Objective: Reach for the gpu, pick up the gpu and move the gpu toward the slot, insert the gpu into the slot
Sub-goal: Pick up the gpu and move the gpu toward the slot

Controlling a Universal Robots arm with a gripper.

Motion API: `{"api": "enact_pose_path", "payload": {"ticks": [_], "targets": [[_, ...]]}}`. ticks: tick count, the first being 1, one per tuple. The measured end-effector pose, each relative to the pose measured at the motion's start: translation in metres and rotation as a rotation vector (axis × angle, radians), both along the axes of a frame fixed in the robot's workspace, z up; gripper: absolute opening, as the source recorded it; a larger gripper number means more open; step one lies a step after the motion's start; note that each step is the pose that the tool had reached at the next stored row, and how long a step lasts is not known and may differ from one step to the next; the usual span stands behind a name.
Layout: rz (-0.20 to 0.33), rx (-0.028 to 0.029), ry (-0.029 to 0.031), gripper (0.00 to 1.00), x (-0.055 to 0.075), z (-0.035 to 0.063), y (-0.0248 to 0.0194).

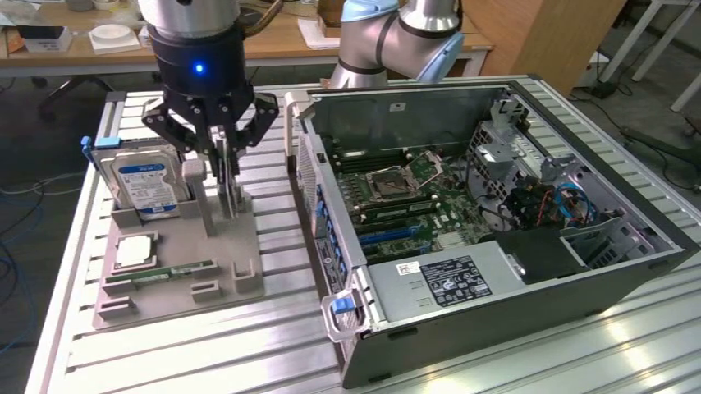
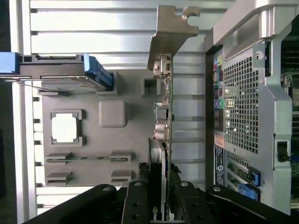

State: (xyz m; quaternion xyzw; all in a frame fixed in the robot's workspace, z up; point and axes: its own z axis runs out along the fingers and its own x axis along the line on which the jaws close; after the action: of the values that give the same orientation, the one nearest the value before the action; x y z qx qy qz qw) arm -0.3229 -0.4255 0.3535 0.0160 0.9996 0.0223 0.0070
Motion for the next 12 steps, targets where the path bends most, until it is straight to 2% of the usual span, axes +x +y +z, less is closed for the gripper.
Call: {"api": "enact_pose_path", "payload": {"ticks": [8, 11, 12], "targets": [[0.000, 0.0000, 0.0000, 0.27, 0.000, 0.0249, 0.0000], [0.000, 0.0000, 0.0000, 0.27, 0.000, 0.0306, 0.0000], [0.000, -0.0019, -0.0002, 0.27, 0.000, 0.0311, 0.0000]]}}
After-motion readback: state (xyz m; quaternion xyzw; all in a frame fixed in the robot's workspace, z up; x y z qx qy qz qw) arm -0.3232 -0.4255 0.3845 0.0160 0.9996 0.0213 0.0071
